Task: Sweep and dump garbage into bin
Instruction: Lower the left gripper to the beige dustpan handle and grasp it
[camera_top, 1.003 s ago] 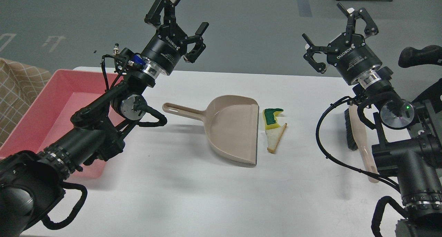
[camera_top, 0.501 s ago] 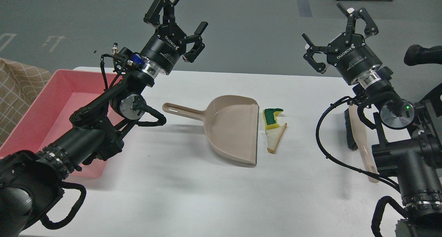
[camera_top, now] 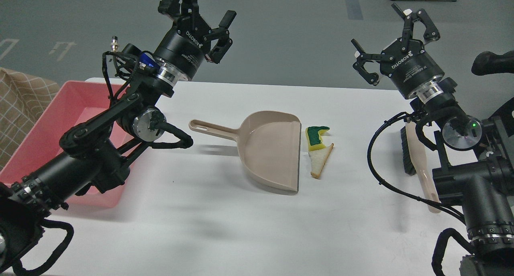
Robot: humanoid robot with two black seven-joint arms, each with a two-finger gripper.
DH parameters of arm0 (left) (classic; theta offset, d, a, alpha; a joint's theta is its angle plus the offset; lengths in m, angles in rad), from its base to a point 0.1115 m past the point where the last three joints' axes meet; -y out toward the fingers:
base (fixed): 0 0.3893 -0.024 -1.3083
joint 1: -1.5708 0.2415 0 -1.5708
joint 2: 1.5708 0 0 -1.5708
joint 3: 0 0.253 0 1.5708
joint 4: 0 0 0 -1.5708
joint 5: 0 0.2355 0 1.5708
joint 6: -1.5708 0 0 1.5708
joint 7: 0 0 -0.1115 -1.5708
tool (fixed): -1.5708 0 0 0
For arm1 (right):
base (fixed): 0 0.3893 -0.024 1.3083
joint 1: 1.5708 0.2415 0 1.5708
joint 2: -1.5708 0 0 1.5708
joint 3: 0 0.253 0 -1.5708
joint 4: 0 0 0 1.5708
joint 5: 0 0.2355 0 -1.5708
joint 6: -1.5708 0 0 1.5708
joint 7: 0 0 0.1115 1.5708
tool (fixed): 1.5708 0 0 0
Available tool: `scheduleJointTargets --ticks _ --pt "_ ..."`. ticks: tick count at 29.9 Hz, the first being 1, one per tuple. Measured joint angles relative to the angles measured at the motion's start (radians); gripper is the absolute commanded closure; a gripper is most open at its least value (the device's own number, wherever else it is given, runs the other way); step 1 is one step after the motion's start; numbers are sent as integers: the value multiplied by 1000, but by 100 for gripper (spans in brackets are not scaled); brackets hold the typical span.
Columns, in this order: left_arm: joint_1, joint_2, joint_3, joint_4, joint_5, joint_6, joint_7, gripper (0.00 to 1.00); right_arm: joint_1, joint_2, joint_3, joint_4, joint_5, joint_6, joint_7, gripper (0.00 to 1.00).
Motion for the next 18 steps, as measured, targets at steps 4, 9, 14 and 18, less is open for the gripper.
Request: scheduleJointTargets --ticks 4,9,14,18 --pt "15 44 85 -103 85 184 0 2 0 0 0 0 0 0 0 0" --pt "23 66 232 -228 192 440 0 2 0 0 0 0 0 0 0 0" --pt "23 100 352 -306 242 465 0 2 -2 0 -1 0 0 0 0 0" --pt "36 150 406 -360 245 467 0 2 -7 0 -1 0 -1 0 0 0"
